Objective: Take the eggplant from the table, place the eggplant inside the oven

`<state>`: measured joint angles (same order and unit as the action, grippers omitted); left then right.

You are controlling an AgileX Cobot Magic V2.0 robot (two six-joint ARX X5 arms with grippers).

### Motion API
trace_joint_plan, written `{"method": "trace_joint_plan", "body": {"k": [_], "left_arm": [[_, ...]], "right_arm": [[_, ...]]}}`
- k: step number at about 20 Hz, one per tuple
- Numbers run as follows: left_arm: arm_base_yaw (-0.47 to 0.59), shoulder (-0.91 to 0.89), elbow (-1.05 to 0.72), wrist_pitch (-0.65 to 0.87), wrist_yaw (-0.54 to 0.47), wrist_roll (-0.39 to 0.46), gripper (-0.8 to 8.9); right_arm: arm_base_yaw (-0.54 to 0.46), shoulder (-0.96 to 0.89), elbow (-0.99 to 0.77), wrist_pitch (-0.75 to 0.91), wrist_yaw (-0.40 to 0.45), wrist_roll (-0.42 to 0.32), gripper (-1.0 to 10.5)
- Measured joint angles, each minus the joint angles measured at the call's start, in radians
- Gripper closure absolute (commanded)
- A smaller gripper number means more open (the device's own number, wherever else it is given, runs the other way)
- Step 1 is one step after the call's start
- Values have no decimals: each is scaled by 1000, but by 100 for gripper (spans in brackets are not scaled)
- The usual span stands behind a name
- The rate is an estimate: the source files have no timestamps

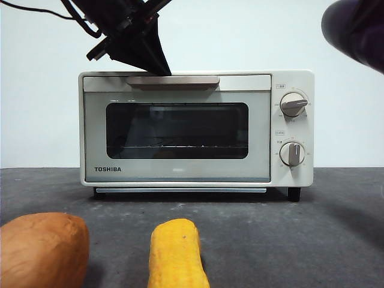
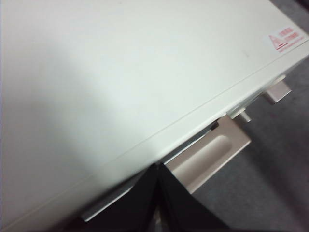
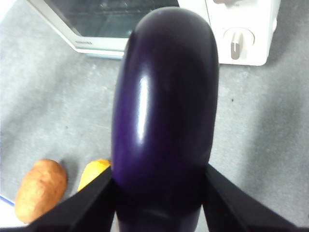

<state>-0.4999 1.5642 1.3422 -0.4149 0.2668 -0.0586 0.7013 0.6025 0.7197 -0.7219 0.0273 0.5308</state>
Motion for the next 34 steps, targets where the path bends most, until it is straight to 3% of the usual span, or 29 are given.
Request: {"method": "trace_joint_plan", "body": {"k": [4, 10, 19, 23, 28, 34], "left_arm": [[-13, 1, 12, -30, -18, 21, 806], [-76, 0, 42, -254, 80, 23, 806], [-140, -10, 33, -541, 72, 53, 806], [-146, -75, 33, -568, 63, 61, 806], [-100, -217, 24, -570, -156, 64, 806], [45, -422, -75, -572, -217, 56, 806]], "right_arm": [[0, -7, 0, 0, 3, 0, 853], [0, -6, 0, 0, 3, 0, 853], [0, -6, 0, 38, 2, -11, 853], [0, -5, 0, 89, -37, -62, 853], [0, 68, 3, 204, -188, -169, 853], [40, 331, 143, 177, -173, -315, 853]]}}
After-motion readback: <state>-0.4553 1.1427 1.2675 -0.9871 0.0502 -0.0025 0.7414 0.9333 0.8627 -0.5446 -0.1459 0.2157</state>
